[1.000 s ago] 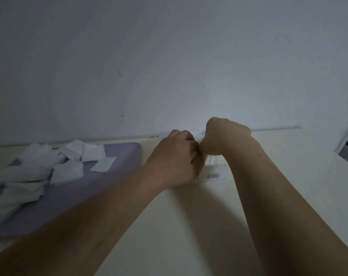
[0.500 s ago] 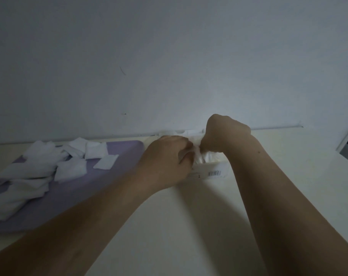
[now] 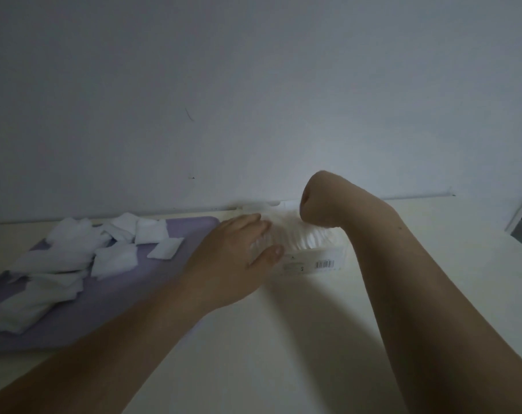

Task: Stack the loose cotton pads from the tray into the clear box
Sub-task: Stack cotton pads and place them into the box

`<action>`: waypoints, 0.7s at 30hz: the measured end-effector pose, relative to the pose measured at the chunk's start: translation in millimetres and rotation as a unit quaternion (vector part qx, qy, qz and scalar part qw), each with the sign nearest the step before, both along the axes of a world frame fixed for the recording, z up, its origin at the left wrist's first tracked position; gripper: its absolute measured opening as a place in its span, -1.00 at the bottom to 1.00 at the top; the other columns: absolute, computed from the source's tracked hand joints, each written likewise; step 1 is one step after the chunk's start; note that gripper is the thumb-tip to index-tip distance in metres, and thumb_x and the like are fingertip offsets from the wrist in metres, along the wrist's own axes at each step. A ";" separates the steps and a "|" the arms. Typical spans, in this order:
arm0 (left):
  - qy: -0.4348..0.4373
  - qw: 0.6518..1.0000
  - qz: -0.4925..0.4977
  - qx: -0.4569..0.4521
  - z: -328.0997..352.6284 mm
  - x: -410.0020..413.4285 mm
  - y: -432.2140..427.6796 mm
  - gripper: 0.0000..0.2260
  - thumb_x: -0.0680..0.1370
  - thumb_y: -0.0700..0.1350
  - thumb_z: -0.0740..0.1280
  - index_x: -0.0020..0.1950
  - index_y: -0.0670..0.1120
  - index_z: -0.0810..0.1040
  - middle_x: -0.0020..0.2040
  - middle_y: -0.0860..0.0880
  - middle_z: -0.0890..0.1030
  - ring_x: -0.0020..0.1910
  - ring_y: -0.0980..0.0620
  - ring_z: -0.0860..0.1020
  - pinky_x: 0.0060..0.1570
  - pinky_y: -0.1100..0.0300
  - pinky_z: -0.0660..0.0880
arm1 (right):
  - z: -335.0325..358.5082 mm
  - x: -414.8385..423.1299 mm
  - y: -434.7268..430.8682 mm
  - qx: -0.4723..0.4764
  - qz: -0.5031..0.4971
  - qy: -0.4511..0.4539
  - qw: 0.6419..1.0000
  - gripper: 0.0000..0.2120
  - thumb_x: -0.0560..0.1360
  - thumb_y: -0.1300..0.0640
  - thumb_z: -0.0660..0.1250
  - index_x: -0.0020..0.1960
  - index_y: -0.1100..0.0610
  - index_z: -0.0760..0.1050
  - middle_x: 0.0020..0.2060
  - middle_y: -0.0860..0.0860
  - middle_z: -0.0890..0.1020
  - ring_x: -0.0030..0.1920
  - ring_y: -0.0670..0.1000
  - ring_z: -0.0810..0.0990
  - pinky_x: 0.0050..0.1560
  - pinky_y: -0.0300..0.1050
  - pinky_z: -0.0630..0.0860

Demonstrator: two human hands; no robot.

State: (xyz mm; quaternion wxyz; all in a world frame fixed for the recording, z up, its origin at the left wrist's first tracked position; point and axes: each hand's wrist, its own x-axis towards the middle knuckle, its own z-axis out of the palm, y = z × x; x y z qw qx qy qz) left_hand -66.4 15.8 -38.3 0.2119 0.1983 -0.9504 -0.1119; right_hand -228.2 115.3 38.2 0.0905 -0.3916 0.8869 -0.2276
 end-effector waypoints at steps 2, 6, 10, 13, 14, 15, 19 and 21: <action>-0.012 1.000 -0.014 0.001 -4.0 -0.5 0.9 -0.40 0.62 0.30 0.11 0.55 -0.02 0.39 0.59 0.00 0.36 0.59 0.05 0.26 0.49 0.30 0.03 | -2.7 4.1 -0.4 0.021 -0.019 0.008 1.000 -0.84 0.43 0.34 0.22 -0.32 0.23 0.39 -0.43 0.09 0.48 -0.45 0.03 0.44 -0.41 -0.23 0.37; -0.027 1.000 -0.010 -0.012 -9.4 -0.9 0.2 -0.29 0.56 0.35 -0.07 0.57 0.01 0.35 0.62 0.02 0.33 0.62 0.07 0.21 0.60 -0.02 0.12 | 2.7 8.8 2.3 0.031 -0.022 0.014 0.999 -0.79 0.53 0.30 0.19 -0.28 0.19 0.34 -0.38 0.07 0.46 -0.42 0.01 0.43 -0.41 -0.20 0.36; -0.027 0.999 -0.013 -0.014 -10.7 -3.0 -2.6 -0.35 0.59 0.33 -0.02 0.56 0.03 0.36 0.61 0.03 0.33 0.61 0.06 0.22 0.57 -0.06 0.17 | -2.1 16.5 -4.5 0.095 -0.012 -0.008 0.995 -0.73 0.61 0.18 0.12 0.24 0.26 0.42 0.07 0.14 0.47 -0.17 0.13 0.54 -0.02 -0.01 0.55; -0.019 1.000 -0.019 -0.005 -13.4 -2.8 -3.9 -0.40 0.62 0.27 0.06 0.57 0.00 0.37 0.60 0.02 0.35 0.61 0.05 0.24 0.59 0.08 0.13 | -4.8 21.6 -4.7 0.129 -0.015 -0.005 0.992 -0.57 0.61 0.18 0.09 0.46 0.24 0.21 0.38 0.19 0.27 0.22 0.28 0.51 0.30 0.16 0.46; -0.015 1.000 -0.021 -0.005 -13.7 -2.7 -4.0 -0.41 0.62 0.27 0.07 0.57 0.00 0.37 0.60 0.02 0.35 0.61 0.06 0.23 0.59 0.13 0.12 | -3.6 22.8 -4.6 0.137 -0.012 -0.004 0.990 -0.56 0.61 0.20 0.06 0.48 0.24 0.17 0.38 0.18 0.24 0.23 0.30 0.50 0.32 0.18 0.46; -0.014 1.000 -0.023 -0.004 -13.8 -2.5 -4.8 -0.40 0.62 0.28 0.07 0.57 0.00 0.37 0.60 0.02 0.35 0.61 0.07 0.23 0.59 0.14 0.11 | -1.8 24.2 -3.9 0.142 -0.010 -0.003 0.990 -0.54 0.61 0.20 0.06 0.49 0.23 0.14 0.39 0.17 0.22 0.22 0.32 0.50 0.31 0.20 0.48; -0.031 0.999 -0.021 -0.004 -10.6 -1.9 -6.9 -0.33 0.59 0.35 0.03 0.58 0.00 0.34 0.64 0.01 0.28 0.63 0.07 0.18 0.58 -0.06 0.17 | 11.5 25.8 0.9 0.122 0.000 0.037 0.992 -0.71 0.56 0.23 0.11 0.26 0.21 0.39 0.25 0.16 0.41 0.12 0.24 0.56 0.18 0.09 0.54; -0.019 1.000 -0.009 -0.018 -7.9 0.7 -5.3 -0.29 0.56 0.38 0.01 0.56 -0.02 0.36 0.63 0.00 0.29 0.62 0.05 0.20 0.58 -0.08 0.17 | 19.5 22.4 3.1 0.088 0.011 0.062 0.994 -0.88 0.53 0.28 0.15 -0.15 0.20 0.43 -0.13 0.10 0.54 -0.18 0.11 0.56 -0.09 -0.04 0.52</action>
